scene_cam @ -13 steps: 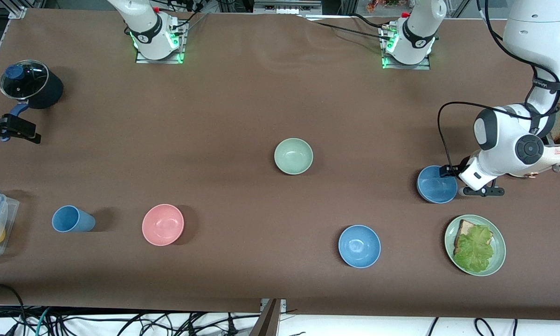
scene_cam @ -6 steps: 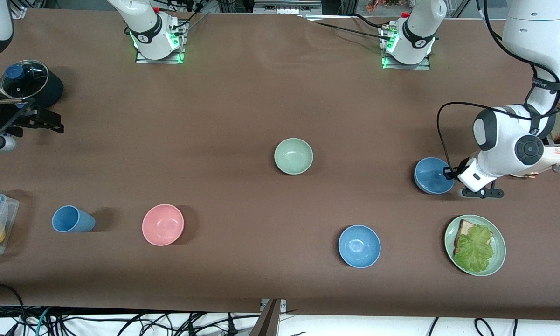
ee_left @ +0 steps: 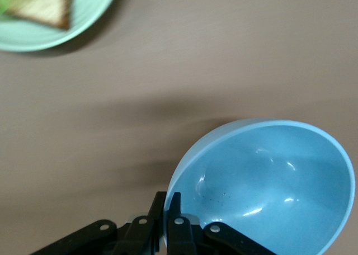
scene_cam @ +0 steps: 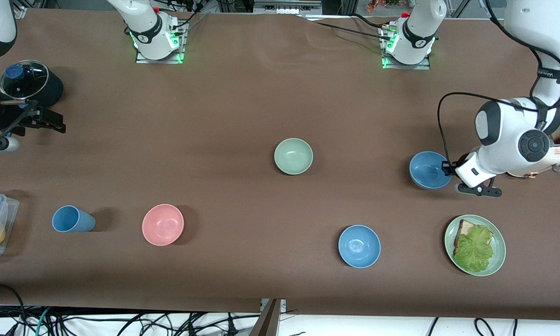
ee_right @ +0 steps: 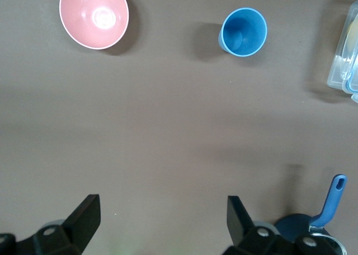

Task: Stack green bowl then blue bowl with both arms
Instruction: 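Lift and carry the blue bowl over the green bowl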

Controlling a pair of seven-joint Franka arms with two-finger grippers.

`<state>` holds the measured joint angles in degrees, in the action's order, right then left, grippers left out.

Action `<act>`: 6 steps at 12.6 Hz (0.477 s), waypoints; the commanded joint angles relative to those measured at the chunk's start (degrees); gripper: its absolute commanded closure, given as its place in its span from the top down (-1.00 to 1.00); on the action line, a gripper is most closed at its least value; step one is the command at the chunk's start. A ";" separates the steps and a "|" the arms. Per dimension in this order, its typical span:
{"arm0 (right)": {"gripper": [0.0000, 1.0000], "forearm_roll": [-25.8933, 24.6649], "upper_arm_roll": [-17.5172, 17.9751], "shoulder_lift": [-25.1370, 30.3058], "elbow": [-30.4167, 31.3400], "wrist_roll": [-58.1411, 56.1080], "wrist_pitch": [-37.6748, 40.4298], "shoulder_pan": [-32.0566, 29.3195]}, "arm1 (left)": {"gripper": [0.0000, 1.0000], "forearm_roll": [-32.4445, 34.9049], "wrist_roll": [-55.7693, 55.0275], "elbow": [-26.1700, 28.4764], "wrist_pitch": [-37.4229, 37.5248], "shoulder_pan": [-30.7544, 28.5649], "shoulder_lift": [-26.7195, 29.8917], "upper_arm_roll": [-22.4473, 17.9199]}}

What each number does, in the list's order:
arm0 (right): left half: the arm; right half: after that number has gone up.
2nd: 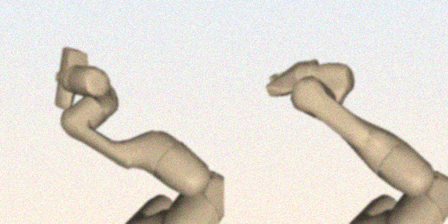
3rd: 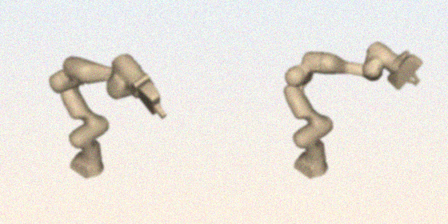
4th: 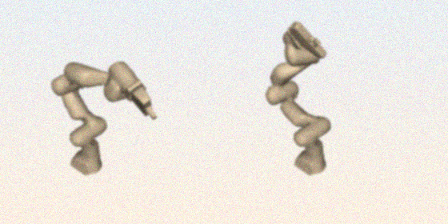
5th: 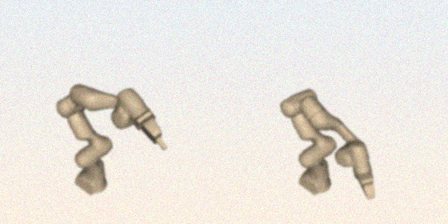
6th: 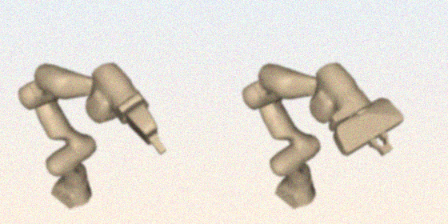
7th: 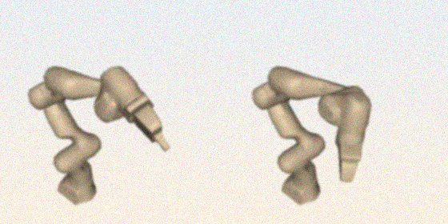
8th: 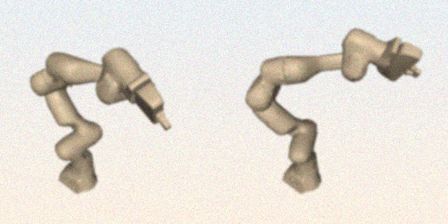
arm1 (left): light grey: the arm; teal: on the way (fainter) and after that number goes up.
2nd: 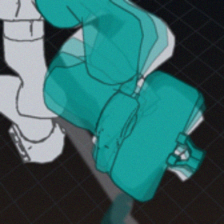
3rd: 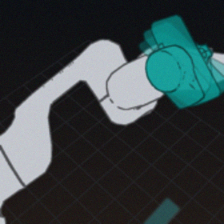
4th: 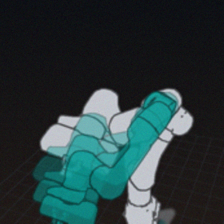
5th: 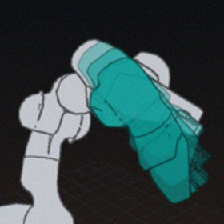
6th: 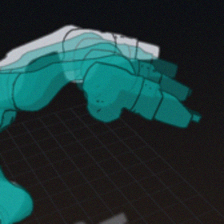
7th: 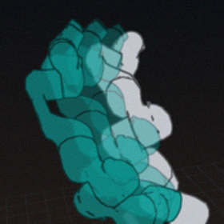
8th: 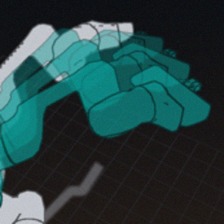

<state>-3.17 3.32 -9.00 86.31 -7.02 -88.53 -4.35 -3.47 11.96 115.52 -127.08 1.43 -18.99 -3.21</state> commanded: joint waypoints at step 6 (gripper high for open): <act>0.99 -0.35 0.02 0.83 0.44 0.69 -0.15 0.30 | -1.00 -11.00 -17.19 -3.27 5.26 17.37 2.65 4.60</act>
<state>-3.16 3.31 -9.01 86.31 -7.00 -88.57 -4.33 -11.08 -0.29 114.39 -123.07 16.60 -14.74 -0.02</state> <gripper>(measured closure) 0.000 0.947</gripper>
